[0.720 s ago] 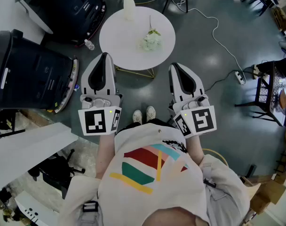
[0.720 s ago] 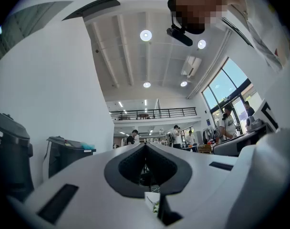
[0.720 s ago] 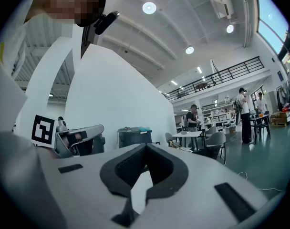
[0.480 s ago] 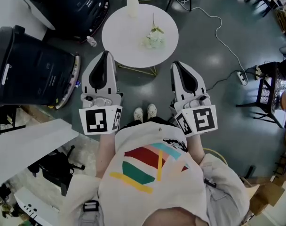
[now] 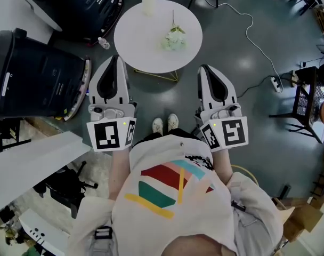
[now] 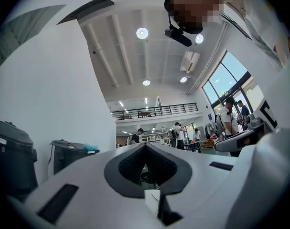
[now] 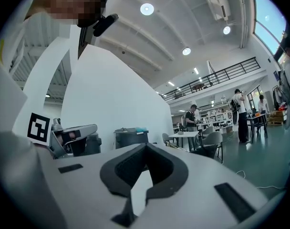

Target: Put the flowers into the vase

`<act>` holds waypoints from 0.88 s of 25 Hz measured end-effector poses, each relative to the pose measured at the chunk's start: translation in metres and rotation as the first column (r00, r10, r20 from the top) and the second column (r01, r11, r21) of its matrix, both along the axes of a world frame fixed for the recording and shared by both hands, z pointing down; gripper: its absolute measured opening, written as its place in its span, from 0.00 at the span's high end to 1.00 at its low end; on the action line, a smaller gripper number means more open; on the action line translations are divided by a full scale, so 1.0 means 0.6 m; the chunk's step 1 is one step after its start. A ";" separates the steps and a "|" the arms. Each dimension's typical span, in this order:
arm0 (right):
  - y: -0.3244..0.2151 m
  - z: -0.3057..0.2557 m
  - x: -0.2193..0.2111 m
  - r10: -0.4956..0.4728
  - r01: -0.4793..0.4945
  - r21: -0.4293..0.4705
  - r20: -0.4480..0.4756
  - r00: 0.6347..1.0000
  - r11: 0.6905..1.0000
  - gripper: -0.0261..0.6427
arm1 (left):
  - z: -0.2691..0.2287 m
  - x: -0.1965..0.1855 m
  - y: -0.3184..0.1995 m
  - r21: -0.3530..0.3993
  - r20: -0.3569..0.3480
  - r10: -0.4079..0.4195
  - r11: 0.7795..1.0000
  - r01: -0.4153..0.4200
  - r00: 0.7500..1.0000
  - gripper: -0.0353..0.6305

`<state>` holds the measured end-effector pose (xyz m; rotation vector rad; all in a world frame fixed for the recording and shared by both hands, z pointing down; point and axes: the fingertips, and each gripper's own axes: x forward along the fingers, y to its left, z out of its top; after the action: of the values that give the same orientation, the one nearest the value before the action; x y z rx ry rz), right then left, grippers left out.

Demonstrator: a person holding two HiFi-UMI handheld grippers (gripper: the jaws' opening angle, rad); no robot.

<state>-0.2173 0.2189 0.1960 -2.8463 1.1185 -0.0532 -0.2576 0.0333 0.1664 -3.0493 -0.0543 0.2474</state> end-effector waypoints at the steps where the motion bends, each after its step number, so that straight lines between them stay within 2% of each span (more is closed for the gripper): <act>1: 0.003 0.002 0.003 0.001 -0.001 -0.002 0.001 1.000 1.000 0.95 | 0.000 0.002 0.002 0.003 0.000 0.000 1.000 0.000 1.000 0.95; 8: 0.035 0.014 0.026 -0.002 0.002 0.011 0.028 1.000 1.000 0.94 | 0.001 0.026 0.024 0.027 0.004 -0.012 1.000 0.012 1.000 0.95; 17: 0.094 0.031 0.057 -0.027 0.026 0.004 0.033 0.999 1.000 0.94 | 0.005 0.045 0.048 0.039 0.002 -0.068 0.997 0.068 0.998 0.95; 22: 0.095 0.039 0.063 -0.036 0.035 0.010 0.040 0.999 0.999 0.95 | 0.012 0.054 0.048 0.039 0.014 -0.066 0.997 0.065 0.998 0.95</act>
<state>-0.1796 0.2758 0.2193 -2.8043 1.1585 -0.1068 -0.2251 0.0624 0.1733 -3.0086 0.0394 0.2157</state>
